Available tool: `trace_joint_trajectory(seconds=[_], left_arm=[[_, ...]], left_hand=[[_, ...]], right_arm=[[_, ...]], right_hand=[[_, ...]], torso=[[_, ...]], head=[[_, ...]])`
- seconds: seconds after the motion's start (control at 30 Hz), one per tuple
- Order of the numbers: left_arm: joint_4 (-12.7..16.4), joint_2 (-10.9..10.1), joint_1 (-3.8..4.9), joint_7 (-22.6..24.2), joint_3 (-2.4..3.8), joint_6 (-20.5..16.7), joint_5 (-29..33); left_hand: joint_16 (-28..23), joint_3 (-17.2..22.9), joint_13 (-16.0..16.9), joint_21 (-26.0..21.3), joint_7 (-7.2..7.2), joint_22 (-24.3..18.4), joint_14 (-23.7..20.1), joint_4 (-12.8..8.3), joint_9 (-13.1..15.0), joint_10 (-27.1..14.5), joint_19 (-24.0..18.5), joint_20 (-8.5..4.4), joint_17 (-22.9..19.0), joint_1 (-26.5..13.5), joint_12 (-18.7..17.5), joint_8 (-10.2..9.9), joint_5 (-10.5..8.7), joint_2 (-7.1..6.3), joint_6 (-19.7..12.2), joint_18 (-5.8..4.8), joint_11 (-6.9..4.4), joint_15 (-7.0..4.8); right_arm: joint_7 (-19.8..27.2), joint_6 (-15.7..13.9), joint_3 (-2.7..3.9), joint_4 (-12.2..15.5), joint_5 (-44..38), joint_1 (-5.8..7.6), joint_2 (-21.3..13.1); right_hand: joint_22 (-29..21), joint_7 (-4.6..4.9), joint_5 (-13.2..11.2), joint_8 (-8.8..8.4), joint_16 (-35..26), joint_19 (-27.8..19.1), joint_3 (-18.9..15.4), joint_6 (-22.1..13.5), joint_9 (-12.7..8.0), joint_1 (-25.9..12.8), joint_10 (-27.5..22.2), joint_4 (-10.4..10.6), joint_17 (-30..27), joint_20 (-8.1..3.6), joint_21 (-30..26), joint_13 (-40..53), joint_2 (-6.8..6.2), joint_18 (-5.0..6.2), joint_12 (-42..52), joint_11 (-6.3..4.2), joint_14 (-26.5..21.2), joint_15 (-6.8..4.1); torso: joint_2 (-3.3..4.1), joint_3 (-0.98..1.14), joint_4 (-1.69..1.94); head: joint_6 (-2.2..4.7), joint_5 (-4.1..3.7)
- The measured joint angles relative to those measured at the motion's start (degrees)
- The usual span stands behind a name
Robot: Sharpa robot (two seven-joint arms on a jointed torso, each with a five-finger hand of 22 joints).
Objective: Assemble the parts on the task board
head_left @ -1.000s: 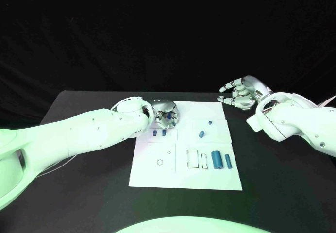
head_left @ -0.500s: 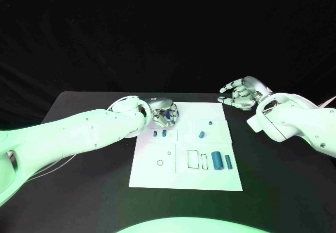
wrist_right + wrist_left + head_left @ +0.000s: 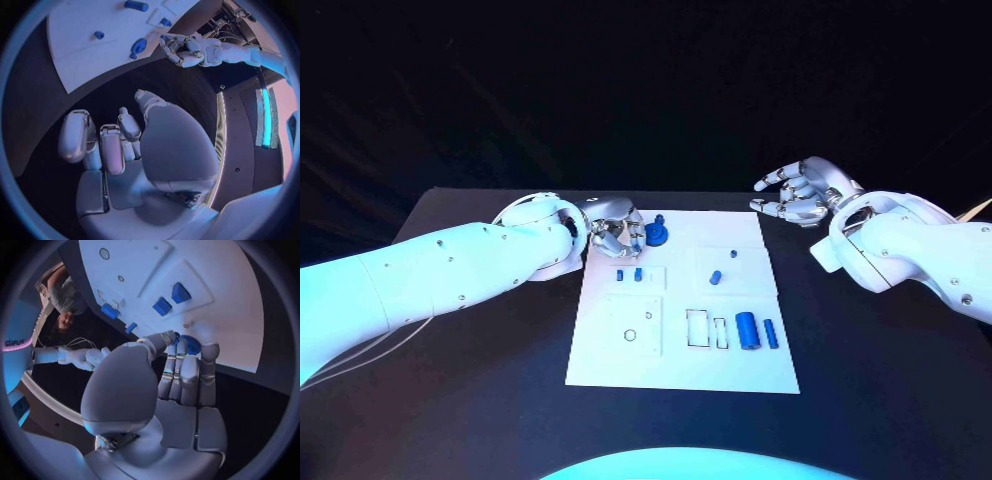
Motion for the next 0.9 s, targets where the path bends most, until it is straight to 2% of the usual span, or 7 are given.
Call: trace_joint_trajectory(seconds=[0.53,0.9], left_arm=[[-0.81,-0.41,-0.02,-0.78,0.1,1.69,0.2],[-2.5,1.13,-0.09,-0.67,0.06,1.93,-0.21]], left_hand=[[0.43,0.0,0.0,0.0,-0.01,0.01,0.0,0.0,0.0,0.0,0.0,0.0,0.0,0.0,-0.01,0.0,0.0,0.0,-0.03,0.0,0.0,0.0],[0.43,0.0,0.0,0.0,-0.02,0.01,0.0,0.0,0.0,0.01,0.0,0.0,0.0,0.0,-0.35,0.0,0.0,0.0,0.01,0.0,0.0,0.0]], right_arm=[[0.0,0.01,0.0,0.0,0.0,0.0,-0.03],[-0.01,0.0,0.0,0.03,0.0,0.0,-0.02]], right_hand=[[0.0,-0.04,0.0,0.0,0.0,0.0,0.0,0.04,0.0,0.0,0.0,0.0,0.0,0.0,0.0,-0.01,0.0,0.0,0.0,0.0,0.0,0.0],[0.0,-0.04,0.0,0.0,0.0,0.0,0.0,0.04,0.0,0.0,0.0,0.0,0.0,0.0,0.0,-0.01,0.0,0.0,0.0,0.0,0.0,0.0]], torso=[[0.09,-0.02,-0.09],[0.13,0.06,-0.17]], head=[[-0.1,0.16],[-0.12,0.2]])
